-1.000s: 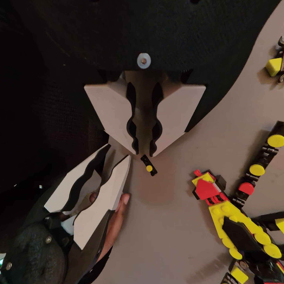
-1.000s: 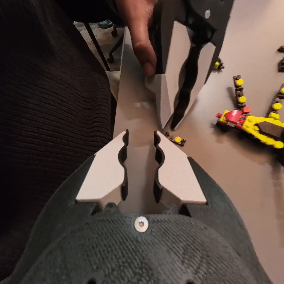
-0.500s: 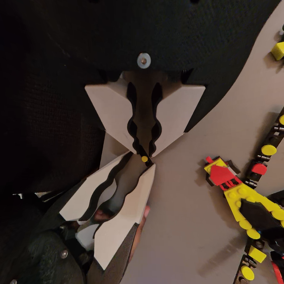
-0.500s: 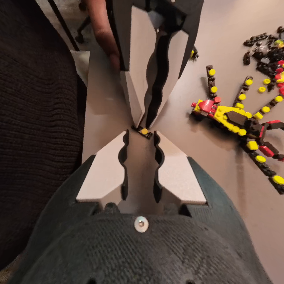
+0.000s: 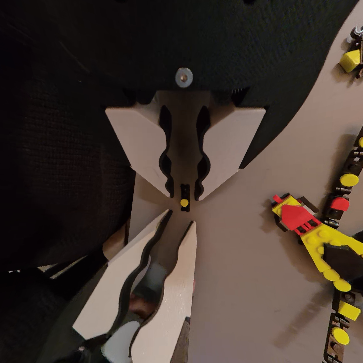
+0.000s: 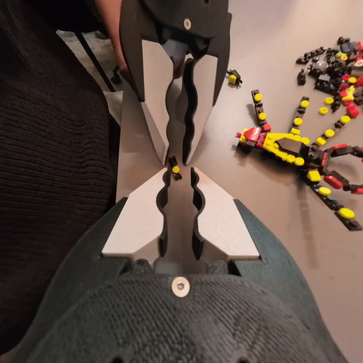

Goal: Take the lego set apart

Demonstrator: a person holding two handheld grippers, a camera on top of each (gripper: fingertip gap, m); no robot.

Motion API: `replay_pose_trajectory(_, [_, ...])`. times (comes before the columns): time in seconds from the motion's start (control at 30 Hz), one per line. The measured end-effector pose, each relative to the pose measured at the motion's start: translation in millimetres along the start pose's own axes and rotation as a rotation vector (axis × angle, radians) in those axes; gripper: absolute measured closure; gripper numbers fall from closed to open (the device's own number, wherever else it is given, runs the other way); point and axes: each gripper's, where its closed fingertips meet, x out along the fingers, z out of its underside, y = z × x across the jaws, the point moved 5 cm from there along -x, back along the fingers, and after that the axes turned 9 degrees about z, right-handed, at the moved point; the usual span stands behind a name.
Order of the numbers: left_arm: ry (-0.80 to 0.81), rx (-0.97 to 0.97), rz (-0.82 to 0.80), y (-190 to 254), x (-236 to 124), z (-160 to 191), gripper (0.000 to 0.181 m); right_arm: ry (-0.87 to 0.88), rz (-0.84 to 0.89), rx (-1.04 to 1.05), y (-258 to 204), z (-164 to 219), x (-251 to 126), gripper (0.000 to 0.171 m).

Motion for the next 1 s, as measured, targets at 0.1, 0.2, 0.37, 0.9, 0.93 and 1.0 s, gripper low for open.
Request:
replay_pose_trajectory(0.1, [-0.008, 0.003, -0.028, -3.2, -0.1, 0.7, 0.174, -0.031, 0.034, -0.072, -4.5, 0.1, 7.9, 0.149])
replay_pose_trajectory(0.2, [-0.006, -0.002, -0.017, -3.3, -0.1, 1.1, 0.175, -0.071, 0.034, -0.11, -8.3, 4.1, 14.6, 0.151])
replay_pose_trajectory(0.37, [-0.017, 0.022, -0.025, -2.4, 0.4, 0.8, 0.176, -0.058, 0.025, -0.094, -6.5, 3.6, 14.5, 0.16])
replay_pose_trajectory(0.9, [-0.019, -0.061, 0.005, -3.4, 0.4, 0.9, 0.175, -0.076, -0.006, -0.07, -7.1, 5.8, 16.3, 0.162])
replay_pose_trajectory(0.93, [-0.022, -0.058, 0.003, -3.3, 0.4, 0.8, 0.175, -0.081, 0.001, -0.081, -7.3, 6.2, 16.9, 0.163])
replay_pose_trajectory(1.0, [-0.028, -0.057, -0.003, -3.0, 0.5, 0.7, 0.175, -0.085, 0.007, -0.095, -7.6, 5.5, 17.0, 0.164])
